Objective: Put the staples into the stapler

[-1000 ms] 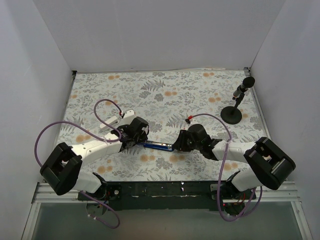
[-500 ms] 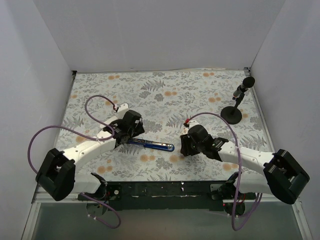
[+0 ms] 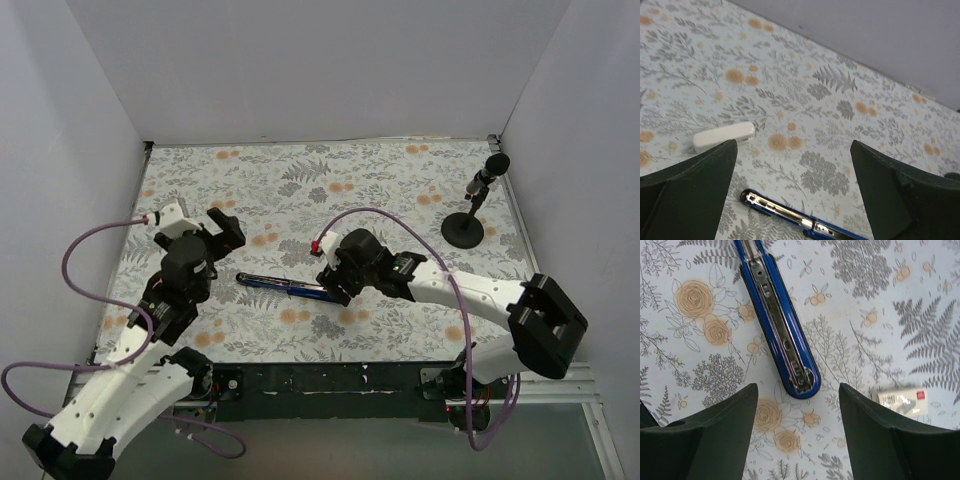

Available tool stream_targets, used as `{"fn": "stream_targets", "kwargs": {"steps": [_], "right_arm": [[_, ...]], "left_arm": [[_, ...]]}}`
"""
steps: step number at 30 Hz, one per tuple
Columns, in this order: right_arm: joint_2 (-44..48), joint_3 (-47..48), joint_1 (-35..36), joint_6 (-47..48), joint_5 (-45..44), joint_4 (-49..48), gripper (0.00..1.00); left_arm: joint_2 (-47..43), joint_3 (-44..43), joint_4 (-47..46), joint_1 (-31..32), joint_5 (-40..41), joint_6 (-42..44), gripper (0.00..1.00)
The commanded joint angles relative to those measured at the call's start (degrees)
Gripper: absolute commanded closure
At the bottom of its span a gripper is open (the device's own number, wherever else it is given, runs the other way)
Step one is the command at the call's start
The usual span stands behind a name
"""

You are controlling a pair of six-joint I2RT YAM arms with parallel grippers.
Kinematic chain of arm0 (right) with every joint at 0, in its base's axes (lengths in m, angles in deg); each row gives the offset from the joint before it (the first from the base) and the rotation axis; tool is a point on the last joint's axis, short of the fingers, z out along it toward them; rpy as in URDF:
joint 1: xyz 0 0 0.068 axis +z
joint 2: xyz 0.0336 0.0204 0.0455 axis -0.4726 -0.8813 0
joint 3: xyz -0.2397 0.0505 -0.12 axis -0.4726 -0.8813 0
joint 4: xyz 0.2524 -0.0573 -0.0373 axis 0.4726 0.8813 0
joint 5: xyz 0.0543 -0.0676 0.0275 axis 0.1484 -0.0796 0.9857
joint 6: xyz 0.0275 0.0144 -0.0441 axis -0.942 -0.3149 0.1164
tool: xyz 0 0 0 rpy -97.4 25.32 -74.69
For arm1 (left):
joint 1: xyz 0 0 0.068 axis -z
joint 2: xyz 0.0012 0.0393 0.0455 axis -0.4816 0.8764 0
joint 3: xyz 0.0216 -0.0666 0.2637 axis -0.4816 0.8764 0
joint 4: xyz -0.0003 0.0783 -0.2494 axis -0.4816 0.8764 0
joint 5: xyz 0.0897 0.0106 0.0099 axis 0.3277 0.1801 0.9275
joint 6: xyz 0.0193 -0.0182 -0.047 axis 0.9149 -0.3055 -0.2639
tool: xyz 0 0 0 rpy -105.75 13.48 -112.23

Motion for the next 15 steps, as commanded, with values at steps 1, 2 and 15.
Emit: {"fn": "stream_targets", "kwargs": {"steps": [1,2,15], "right_arm": [[-6.2,7.3,1.4,10.9,6.4,1.9,0.27],[-7.6,9.6,1.6,11.6,6.9,2.8,0.27],[-24.5,23.5,3.2,16.3,11.0,8.3,0.35]], "left_arm": [[-9.5,6.6,-5.5,-0.3,8.9,8.9,0.02],[-10.7,7.6,-6.1,-0.4,9.7,9.1,0.02],[-17.2,12.0,-10.7,-0.4,12.9,11.3,0.02]]}}
